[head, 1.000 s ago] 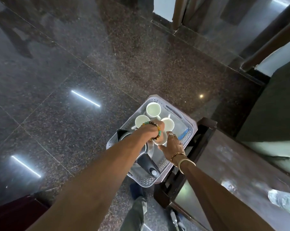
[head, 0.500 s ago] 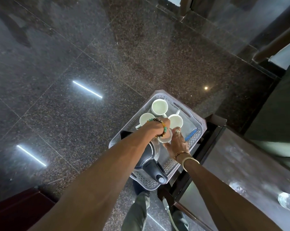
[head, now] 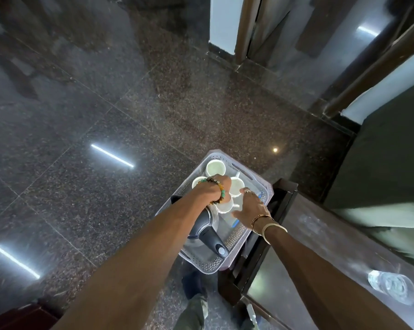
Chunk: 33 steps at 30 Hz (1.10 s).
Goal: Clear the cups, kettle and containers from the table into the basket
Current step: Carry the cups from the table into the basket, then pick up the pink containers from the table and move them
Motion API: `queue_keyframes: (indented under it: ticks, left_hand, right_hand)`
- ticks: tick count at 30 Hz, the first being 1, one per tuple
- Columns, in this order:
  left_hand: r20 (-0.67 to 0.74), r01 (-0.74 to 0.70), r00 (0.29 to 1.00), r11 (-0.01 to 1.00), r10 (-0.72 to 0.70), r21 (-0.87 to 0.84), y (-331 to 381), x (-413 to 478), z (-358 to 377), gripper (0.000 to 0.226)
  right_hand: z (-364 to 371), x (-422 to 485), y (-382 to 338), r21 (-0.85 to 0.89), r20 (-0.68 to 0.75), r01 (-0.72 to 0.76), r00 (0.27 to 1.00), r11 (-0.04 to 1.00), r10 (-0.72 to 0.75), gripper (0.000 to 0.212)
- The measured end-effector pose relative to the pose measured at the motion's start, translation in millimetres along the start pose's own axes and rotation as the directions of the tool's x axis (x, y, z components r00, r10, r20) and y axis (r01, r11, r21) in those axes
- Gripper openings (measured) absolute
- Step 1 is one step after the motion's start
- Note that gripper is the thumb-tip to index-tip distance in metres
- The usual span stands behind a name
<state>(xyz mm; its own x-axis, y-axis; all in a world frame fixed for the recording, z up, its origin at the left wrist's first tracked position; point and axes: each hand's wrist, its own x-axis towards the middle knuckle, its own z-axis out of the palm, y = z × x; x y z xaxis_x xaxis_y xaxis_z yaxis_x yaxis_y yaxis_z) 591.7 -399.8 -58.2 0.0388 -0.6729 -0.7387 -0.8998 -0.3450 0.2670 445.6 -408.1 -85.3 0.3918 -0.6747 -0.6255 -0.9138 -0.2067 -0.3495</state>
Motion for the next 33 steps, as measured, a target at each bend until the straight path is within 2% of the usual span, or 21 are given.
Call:
queue_keyframes:
  ticks: [4,7,10,16,21,26,33]
  left_hand:
    - [-0.098,-0.065,0.993,0.997,0.070,0.048,16,-20,-10,0.039]
    - [-0.173,-0.113,0.977,0.991,0.125,0.077,34,-36,-15,0.025]
    - [-0.278,-0.200,0.935,0.974,0.221,0.103,62,-54,-19,0.032]
    - [-0.330,-0.323,0.851,0.903,0.408,0.283,130,-100,-8,0.041]
    - [-0.383,-0.399,0.753,0.834,0.535,0.380,199,-129,17,0.043]
    - [-0.476,-0.449,0.621,0.780,0.623,0.435,270,-163,65,0.045]
    - [-0.453,-0.539,0.427,0.622,0.783,0.567,377,-223,145,0.052]
  right_hand:
    - [-28,-36,6,-0.006,-0.138,0.024,0.990,1.000,-0.025,0.076]
    - [-41,-65,19,-0.053,-0.259,0.022,0.965,0.998,-0.035,0.071]
    - [-52,-97,35,-0.145,-0.399,-0.009,0.916,0.989,-0.050,0.066]
    - [-77,-164,79,-0.281,-0.538,-0.102,0.840,0.954,-0.069,0.083]
    - [-88,-224,129,-0.219,-0.623,-0.187,0.782,0.958,0.010,0.083]
    - [-81,-307,196,-0.148,-0.699,-0.265,0.710,0.953,0.089,0.080]
    - [-53,-432,290,-0.038,-0.774,-0.384,0.595,0.922,0.216,0.074]
